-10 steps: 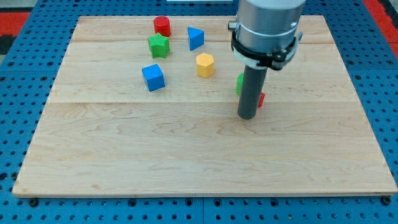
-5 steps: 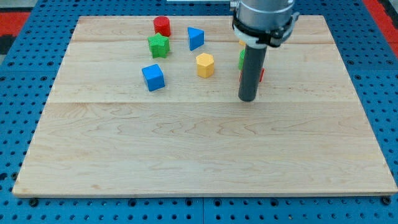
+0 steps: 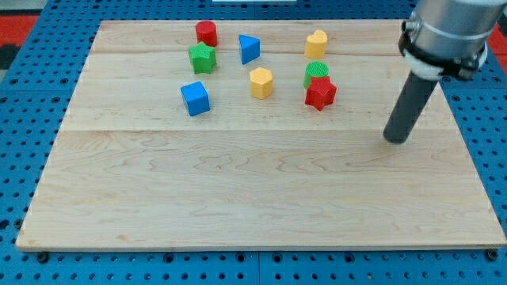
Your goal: Keep green circle and red star in a diagonal line with yellow heart
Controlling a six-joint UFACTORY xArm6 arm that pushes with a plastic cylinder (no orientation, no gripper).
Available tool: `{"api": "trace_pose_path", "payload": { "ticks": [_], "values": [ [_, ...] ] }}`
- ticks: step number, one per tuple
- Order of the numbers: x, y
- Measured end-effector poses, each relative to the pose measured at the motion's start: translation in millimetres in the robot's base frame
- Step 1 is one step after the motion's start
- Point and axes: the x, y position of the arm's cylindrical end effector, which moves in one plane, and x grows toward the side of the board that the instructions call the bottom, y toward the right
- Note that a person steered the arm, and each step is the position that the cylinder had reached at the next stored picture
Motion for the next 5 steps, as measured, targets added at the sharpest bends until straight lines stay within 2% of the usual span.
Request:
{"api": "trace_pose_path", "payload": {
  "ticks": [1,2,4,5],
  "values": [
    [-23.3,23.4],
    [-20.0,45.3],
    [-53.1,41.7],
    [-56.0,9.6]
  ]
}}
